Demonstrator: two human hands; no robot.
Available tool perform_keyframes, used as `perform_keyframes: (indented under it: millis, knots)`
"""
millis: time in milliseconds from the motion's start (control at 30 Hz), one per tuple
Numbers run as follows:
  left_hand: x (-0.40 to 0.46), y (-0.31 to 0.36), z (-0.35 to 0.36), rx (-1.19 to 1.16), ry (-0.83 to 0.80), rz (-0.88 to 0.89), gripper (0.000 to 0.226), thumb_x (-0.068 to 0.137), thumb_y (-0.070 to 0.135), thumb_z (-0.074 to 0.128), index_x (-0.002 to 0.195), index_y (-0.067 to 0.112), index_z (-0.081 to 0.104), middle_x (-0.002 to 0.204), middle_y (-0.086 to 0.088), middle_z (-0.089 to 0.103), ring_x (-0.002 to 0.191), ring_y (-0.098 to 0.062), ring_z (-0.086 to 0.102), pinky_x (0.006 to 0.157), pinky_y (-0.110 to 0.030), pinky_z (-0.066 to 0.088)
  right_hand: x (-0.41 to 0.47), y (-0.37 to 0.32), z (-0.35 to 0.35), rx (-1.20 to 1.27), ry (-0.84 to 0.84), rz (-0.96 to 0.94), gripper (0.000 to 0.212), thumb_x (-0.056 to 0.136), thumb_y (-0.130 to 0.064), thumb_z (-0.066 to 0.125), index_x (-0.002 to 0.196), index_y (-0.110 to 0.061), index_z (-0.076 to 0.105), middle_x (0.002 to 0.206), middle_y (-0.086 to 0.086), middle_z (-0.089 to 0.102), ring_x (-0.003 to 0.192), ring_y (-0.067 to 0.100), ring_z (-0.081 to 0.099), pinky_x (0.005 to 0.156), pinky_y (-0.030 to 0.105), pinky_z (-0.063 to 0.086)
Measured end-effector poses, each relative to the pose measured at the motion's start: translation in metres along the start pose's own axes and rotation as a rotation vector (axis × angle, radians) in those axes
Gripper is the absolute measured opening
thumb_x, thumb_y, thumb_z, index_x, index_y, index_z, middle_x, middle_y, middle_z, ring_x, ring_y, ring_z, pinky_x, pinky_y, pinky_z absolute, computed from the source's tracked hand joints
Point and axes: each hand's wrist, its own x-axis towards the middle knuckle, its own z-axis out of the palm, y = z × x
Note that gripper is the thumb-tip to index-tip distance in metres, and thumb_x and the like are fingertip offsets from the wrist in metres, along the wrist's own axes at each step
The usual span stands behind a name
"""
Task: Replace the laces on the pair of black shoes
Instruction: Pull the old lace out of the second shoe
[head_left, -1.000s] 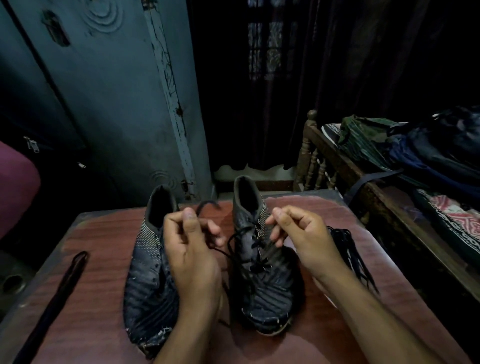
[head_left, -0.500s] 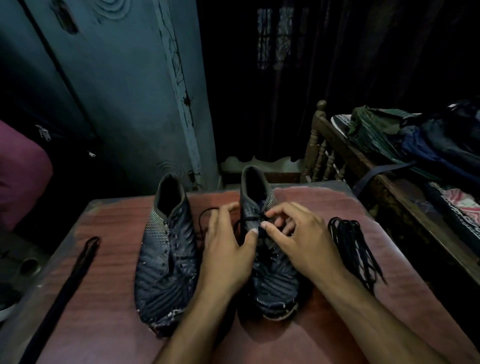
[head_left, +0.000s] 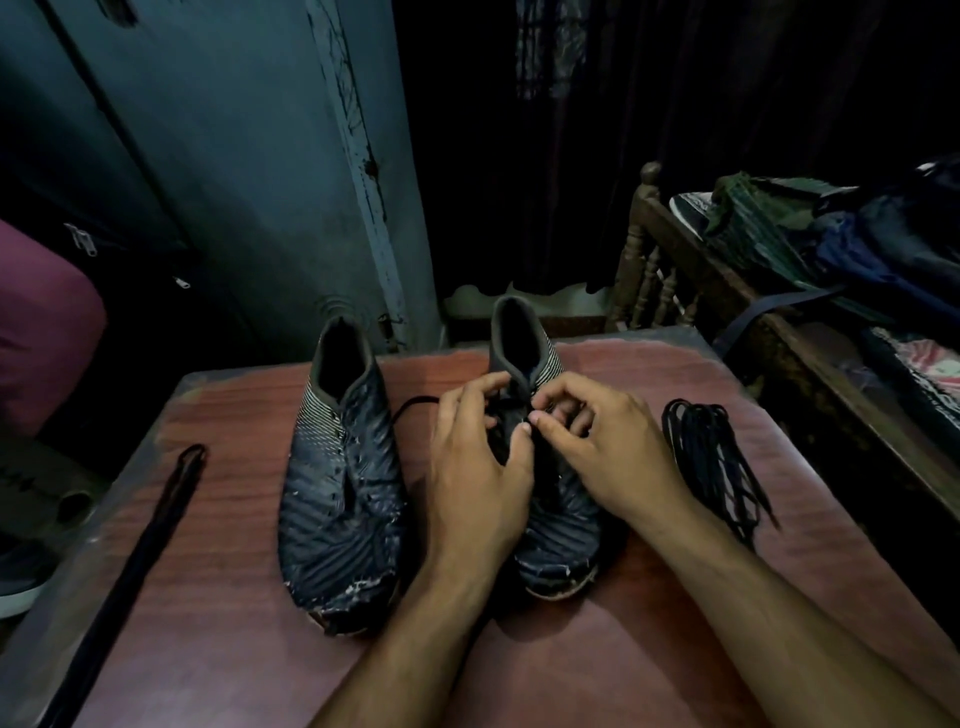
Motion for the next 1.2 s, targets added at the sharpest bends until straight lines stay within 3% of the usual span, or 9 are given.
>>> perform_keyframes:
  millis: [133,267,433,667,767,933,1033,1100,1200]
  knots:
    - [-0.001,0.000,0.001,0.007,-0.011,-0.020,0.030,0.087,0.015,0.073,0.105,0.032,0.056,0.111,0.013,0.055,0.097,-0.005,0.055,0.086,-0.013,0.039,0.000,-0.002,-0.003,0.115,-0.124,0.030,0.013,0.093,-0.018,0.067,0.089,-0.028,0.059,0.075,0.004,0.058,0.064,0.019,0.054,0.059,0.030,0.044]
    - [0.002,-0.002,0.001,0.015,-0.014,-0.063,0.025,0.085,0.018,0.076,0.097,0.032,0.059,0.109,0.013,0.059,0.095,0.000,0.058,0.081,-0.004,0.037,0.003,-0.005,-0.012,0.176,-0.224,0.025,0.015,0.091,-0.010,0.066,0.087,-0.022,0.058,0.073,0.003,0.054,0.064,0.014,0.047,0.061,0.024,0.039]
    - [0.005,-0.005,0.003,-0.049,0.019,-0.118,0.008,0.086,0.018,0.074,0.086,0.026,0.074,0.111,0.013,0.070,0.103,-0.007,0.068,0.096,-0.034,0.054,0.004,-0.005,-0.018,0.208,-0.259,0.047,0.021,0.085,-0.002,0.067,0.081,-0.021,0.059,0.068,-0.009,0.049,0.065,0.005,0.044,0.062,0.020,0.038]
    - [0.006,-0.003,0.004,-0.176,0.005,-0.158,0.007,0.084,0.035,0.069,0.083,0.042,0.070,0.109,0.018,0.060,0.105,-0.002,0.062,0.096,-0.036,0.053,0.002,-0.002,-0.013,0.196,-0.183,0.025,0.017,0.087,-0.009,0.073,0.083,-0.025,0.067,0.068,-0.001,0.058,0.062,0.006,0.051,0.061,0.020,0.043]
    - [0.005,-0.006,0.006,-0.195,0.026,-0.143,0.016,0.085,0.024,0.075,0.085,0.039,0.070,0.107,0.016,0.056,0.102,-0.002,0.062,0.094,-0.035,0.054,0.002,-0.001,-0.007,0.223,-0.097,0.056,0.016,0.085,-0.010,0.075,0.083,-0.024,0.067,0.071,0.004,0.061,0.060,0.005,0.051,0.059,0.019,0.044]
    - [0.004,-0.002,0.005,-0.188,-0.008,-0.125,0.012,0.080,0.035,0.067,0.082,0.044,0.072,0.109,0.017,0.054,0.108,0.004,0.056,0.093,-0.017,0.045,0.004,0.001,-0.008,0.298,-0.100,0.064,0.008,0.081,-0.024,0.070,0.088,-0.026,0.066,0.075,0.002,0.062,0.065,0.010,0.054,0.062,0.022,0.046]
    - [0.005,-0.005,0.006,-0.208,0.058,-0.175,0.018,0.085,0.019,0.070,0.081,0.037,0.072,0.101,0.015,0.057,0.093,0.001,0.063,0.086,-0.021,0.051,0.003,0.000,-0.007,0.320,-0.104,0.038,0.012,0.085,-0.017,0.069,0.086,-0.029,0.068,0.071,-0.008,0.062,0.066,0.009,0.055,0.063,0.021,0.045]
    - [0.006,-0.005,0.005,-0.219,0.083,-0.223,0.023,0.086,0.012,0.071,0.080,0.034,0.071,0.098,0.013,0.058,0.087,0.003,0.063,0.080,-0.015,0.047,0.003,0.000,-0.008,0.309,-0.140,0.024,0.020,0.088,-0.009,0.072,0.088,-0.029,0.070,0.072,-0.009,0.060,0.066,0.006,0.052,0.064,0.020,0.044]
    - [0.007,0.000,0.004,-0.247,0.080,-0.242,0.015,0.090,0.027,0.071,0.078,0.035,0.071,0.097,0.012,0.061,0.089,0.008,0.060,0.075,-0.004,0.040,0.004,0.001,-0.012,0.322,-0.214,0.010,0.012,0.086,-0.018,0.071,0.090,-0.029,0.072,0.079,0.001,0.063,0.072,0.021,0.057,0.069,0.028,0.047]
